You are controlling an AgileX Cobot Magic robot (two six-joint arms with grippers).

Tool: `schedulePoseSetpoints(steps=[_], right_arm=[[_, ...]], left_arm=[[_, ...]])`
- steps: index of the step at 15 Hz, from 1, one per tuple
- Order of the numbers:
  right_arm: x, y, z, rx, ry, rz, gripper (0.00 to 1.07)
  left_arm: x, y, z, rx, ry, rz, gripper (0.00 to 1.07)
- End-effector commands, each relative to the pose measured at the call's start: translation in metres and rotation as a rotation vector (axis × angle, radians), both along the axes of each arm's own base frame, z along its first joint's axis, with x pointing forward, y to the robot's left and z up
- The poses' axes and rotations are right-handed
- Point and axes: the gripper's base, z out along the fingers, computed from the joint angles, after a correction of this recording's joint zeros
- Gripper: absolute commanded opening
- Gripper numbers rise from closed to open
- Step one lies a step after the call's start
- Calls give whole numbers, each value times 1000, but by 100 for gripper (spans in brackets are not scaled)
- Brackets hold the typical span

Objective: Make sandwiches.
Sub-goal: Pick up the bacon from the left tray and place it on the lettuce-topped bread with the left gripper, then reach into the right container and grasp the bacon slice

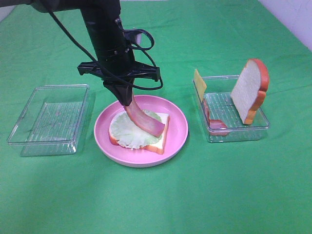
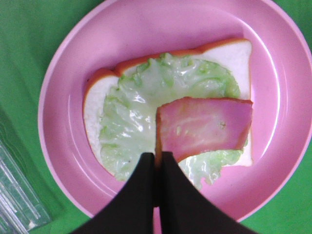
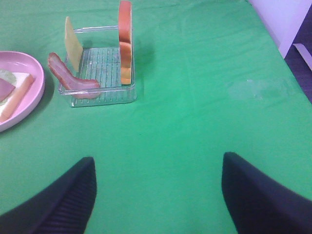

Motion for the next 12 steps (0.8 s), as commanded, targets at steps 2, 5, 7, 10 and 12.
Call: schedulePoseSetpoints(steps=[2,5,7,10,12], right_arm=[[-1,0,0,-5,-27,-6,69],[-1,0,0,-5,-27,-6,69],[-1,0,0,-5,-27,-6,69],[-1,0,0,-5,-27,-6,69],[-1,0,0,-5,-27,-6,69]], left_arm=[[-3,-3,1,-19,21,24,0],[-4,-3,1,-15,28,22,22],[-8,-1,1,6,73,13,57],[-10,1,9,9,70,-31,78],[-13,4,32,-4,19,-36,78]])
